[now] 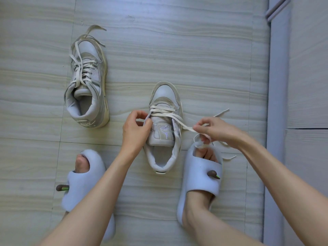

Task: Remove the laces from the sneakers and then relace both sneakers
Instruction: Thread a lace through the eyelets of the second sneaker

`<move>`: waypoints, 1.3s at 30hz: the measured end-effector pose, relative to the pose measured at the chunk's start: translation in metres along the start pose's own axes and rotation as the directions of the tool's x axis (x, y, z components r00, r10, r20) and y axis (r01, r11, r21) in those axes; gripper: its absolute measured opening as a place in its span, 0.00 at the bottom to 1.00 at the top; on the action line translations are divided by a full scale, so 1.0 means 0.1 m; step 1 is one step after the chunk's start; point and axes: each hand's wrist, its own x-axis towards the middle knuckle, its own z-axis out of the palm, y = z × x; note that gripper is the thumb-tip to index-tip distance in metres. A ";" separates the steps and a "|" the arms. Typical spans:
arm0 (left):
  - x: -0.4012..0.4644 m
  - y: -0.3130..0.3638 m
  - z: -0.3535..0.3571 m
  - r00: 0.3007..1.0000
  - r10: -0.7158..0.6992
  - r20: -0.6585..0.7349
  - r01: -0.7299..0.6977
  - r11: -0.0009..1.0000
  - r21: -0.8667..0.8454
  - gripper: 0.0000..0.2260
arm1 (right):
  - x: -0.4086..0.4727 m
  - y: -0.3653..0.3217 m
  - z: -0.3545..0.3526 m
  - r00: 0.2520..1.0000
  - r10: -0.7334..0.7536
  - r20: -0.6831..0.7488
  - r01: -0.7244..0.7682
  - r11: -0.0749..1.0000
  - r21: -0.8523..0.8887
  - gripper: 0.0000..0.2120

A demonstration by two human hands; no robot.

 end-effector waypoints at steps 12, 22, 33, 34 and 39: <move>-0.19 0.00 0.01 0.999 -0.020 0.040 0.027 0.983 -0.180 0.10 | 0.24 -0.37 0.43 0.888 -0.378 -0.263 0.243 0.870 -0.430 0.18; -0.20 0.07 0.05 0.986 -0.110 0.127 0.139 0.960 -0.243 0.09 | 0.14 -0.39 0.50 0.786 -0.557 -0.269 0.312 0.733 -0.605 0.07; -0.25 0.10 0.07 0.975 -0.149 0.168 0.188 0.952 -0.244 0.10 | 0.07 -0.36 0.35 0.988 -0.051 -0.146 0.060 0.996 0.061 0.09; -0.25 0.11 0.08 0.973 -0.160 0.165 0.197 0.950 -0.242 0.11 | 0.06 -0.34 0.34 0.987 -0.044 -0.156 0.053 0.997 0.057 0.10; -0.28 0.14 0.14 0.963 -0.186 0.196 0.231 0.942 -0.243 0.10 | -0.04 -0.19 0.39 0.967 -0.036 -0.252 0.052 0.997 0.057 0.15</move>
